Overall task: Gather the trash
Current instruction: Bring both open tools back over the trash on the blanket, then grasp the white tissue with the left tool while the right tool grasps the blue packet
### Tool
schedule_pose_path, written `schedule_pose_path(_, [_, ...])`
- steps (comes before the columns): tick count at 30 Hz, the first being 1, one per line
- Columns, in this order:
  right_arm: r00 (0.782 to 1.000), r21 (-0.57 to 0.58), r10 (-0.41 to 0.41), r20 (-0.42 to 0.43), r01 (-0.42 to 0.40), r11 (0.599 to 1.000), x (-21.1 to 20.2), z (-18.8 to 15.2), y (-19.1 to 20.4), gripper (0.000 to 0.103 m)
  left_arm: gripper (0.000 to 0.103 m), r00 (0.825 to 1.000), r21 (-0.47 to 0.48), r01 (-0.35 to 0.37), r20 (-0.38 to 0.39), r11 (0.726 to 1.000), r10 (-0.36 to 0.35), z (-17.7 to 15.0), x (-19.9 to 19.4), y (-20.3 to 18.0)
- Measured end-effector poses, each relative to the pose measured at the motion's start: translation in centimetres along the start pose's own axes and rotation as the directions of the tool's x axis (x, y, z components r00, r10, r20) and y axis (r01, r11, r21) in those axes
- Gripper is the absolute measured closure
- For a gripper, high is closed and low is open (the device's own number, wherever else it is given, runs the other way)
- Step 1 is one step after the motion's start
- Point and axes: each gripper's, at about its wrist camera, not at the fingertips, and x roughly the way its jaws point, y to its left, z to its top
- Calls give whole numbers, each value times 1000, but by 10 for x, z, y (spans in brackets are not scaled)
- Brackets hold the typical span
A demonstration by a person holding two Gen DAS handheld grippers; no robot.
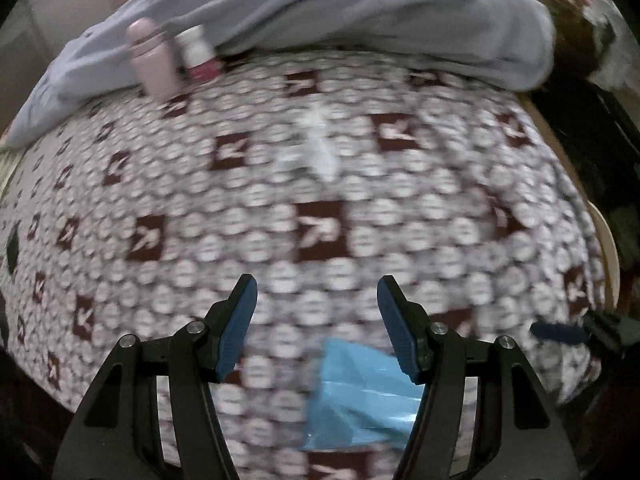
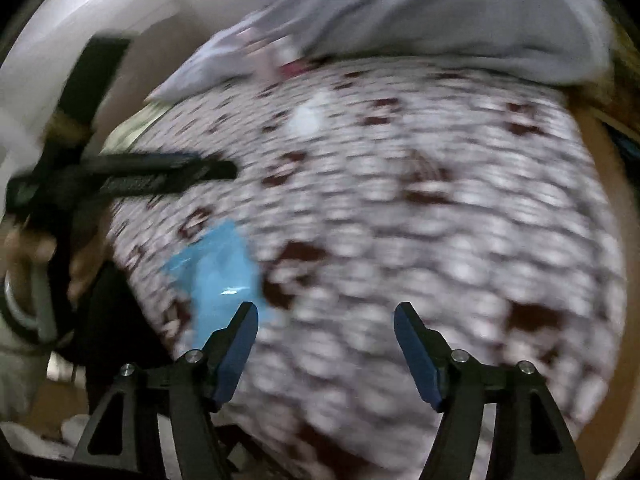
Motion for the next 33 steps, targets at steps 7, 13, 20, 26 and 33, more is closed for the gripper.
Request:
schedule_pose_path(7, [995,-190,39,-95,-56,980,58,19,57,32,42,1000,-95,14,-16,995,-15,1,7,43])
schedule_pose_path(13, [990,-284,-29,-136,-11,959,87,18,74,39,42,998,-123,60,-11,991,-61,13,18,49])
schedule_pose_path(20, [995,-196,-100,-8,97,976,55,27,39,53,42,990,-177,140,25,974,-138,45,44,39])
schedule_pose_path(26, [975,-1,-214,62,214,977,26,42,-24,53,42,994,-178,88,75,980,-75,85,76,24])
schedule_pose_path(33, [960,103,-259,109,248,963,11,51,-55,53,46,999,-159,44,28,986,-41,108,128,17])
